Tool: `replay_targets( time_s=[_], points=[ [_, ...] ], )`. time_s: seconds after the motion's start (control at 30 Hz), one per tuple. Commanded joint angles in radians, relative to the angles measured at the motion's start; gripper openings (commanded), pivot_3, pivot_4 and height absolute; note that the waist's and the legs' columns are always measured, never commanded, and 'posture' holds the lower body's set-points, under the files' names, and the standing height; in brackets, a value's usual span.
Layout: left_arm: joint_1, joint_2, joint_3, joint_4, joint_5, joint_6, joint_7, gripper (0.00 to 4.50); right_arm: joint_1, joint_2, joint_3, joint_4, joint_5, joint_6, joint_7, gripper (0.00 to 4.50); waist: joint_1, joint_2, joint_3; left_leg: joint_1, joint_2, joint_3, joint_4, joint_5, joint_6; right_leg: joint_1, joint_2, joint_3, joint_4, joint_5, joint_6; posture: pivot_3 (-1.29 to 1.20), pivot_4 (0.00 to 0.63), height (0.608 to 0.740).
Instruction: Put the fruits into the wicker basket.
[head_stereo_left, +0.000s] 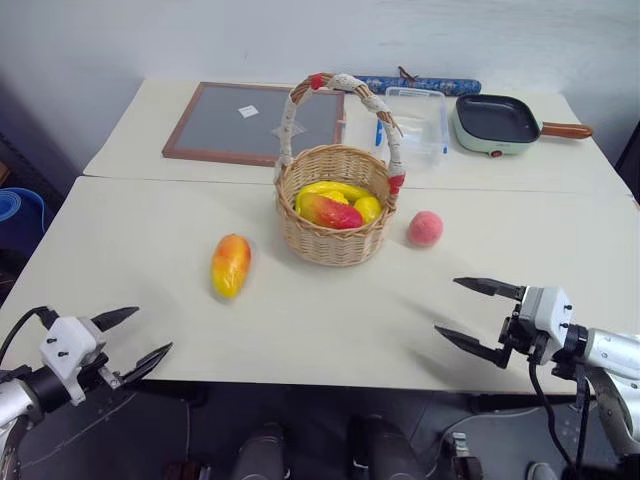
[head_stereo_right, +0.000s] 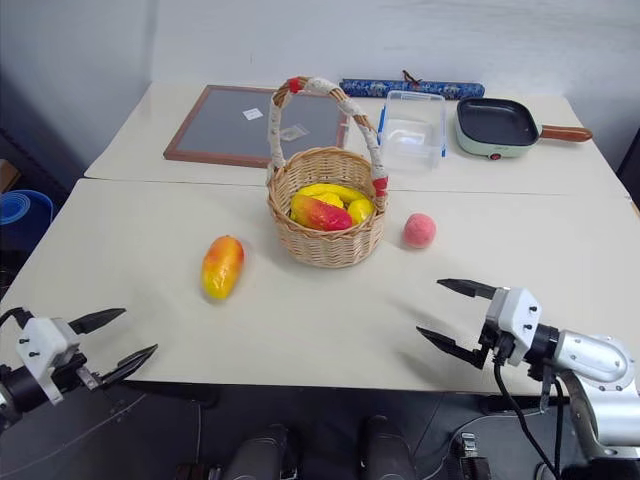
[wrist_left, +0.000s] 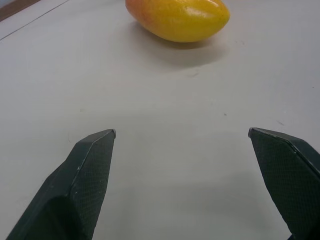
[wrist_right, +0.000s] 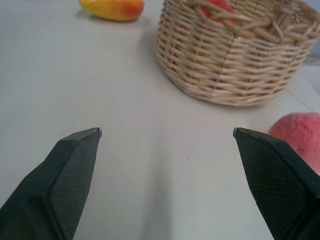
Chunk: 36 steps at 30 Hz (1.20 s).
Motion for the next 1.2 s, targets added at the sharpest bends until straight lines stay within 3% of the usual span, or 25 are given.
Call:
replay_targets(
  time_s=[0.03,0.47,0.53,0.63,0.73,0.8,0.97,1.1,1.2],
  points=[
    [0.009,0.001,0.025,-0.028,-0.012,-0.006,-0.004,4.5,-0.001,-0.013,-0.012,-0.044,0.023,0.023,-0.003,4.41,0.001,0.0,0.0,0.0,0.0,0.0,0.0,0.0,0.0,0.0,0.0,0.0,0.0,0.0,0.0,0.0,0.15,0.74],
    [-0.041,0.062,0.041,-0.057,-0.152,0.205,-0.086,4.5,-0.004,0.039,0.013,-0.064,0.064,0.041,0.025,4.41,0.0,0.0,0.0,0.0,0.0,0.001,0.0,0.0,0.0,0.0,0.0,0.0,0.0,0.0,0.0,0.0,0.15,0.74],
    [-0.074,0.099,0.035,-0.085,-0.213,0.35,-0.061,4.5,-0.009,0.081,0.015,-0.096,0.12,-0.001,0.059,4.41,0.0,0.0,0.0,0.0,0.0,0.001,0.0,0.0,0.0,0.0,0.0,0.0,0.001,0.0,0.0,0.0,0.15,0.74],
    [-0.216,0.171,0.024,-0.128,-0.427,0.693,0.036,4.5,-0.043,0.127,0.03,-0.198,0.191,0.017,0.034,4.41,0.003,0.0,0.0,0.0,0.001,0.0,0.001,0.0,0.0,0.0,0.001,0.0,0.002,0.0,0.0,0.0,0.15,0.74],
    [-0.383,0.196,-0.034,-0.115,-0.492,0.879,0.132,4.5,-0.077,0.151,0.05,-0.241,0.197,0.039,-0.001,4.41,0.0,0.0,0.0,0.001,0.001,-0.002,0.002,0.001,-0.001,0.002,0.001,0.001,0.002,0.0,0.0,0.0,0.15,0.74],
    [-0.577,0.162,-0.162,-0.051,-0.444,0.995,0.255,4.5,-0.093,0.175,0.08,-0.256,0.188,0.03,-0.014,4.41,0.004,0.0,0.0,0.004,0.0,-0.002,0.001,0.001,-0.003,0.005,0.001,0.0,0.002,0.001,0.001,0.0,0.15,0.74],
    [-0.796,0.062,-0.316,0.076,-0.321,1.062,0.398,4.5,-0.084,0.206,0.113,-0.252,0.157,0.01,-0.031,4.41,0.002,0.0,0.0,0.006,-0.002,-0.002,0.0,0.003,-0.008,0.008,0.002,-0.001,0.002,0.001,0.001,0.0,0.15,0.74],
    [-0.87,0.009,-0.467,0.125,-0.22,1.055,0.388,4.5,-0.064,0.221,0.123,-0.227,0.135,-0.024,-0.019,4.41,-0.001,-0.001,0.0,0.005,-0.001,-0.001,0.0,0.003,-0.008,0.008,0.004,-0.001,0.002,0.002,0.002,0.0,0.15,0.74],
    [-0.871,-0.005,-0.508,0.15,-0.164,1.035,0.385,4.5,-0.065,0.226,0.122,-0.215,0.131,-0.034,-0.021,4.41,-0.001,-0.001,0.0,0.005,-0.001,0.0,0.0,0.003,-0.007,0.008,0.004,0.0,0.002,0.001,0.002,0.0,0.15,0.74]
  ],
)
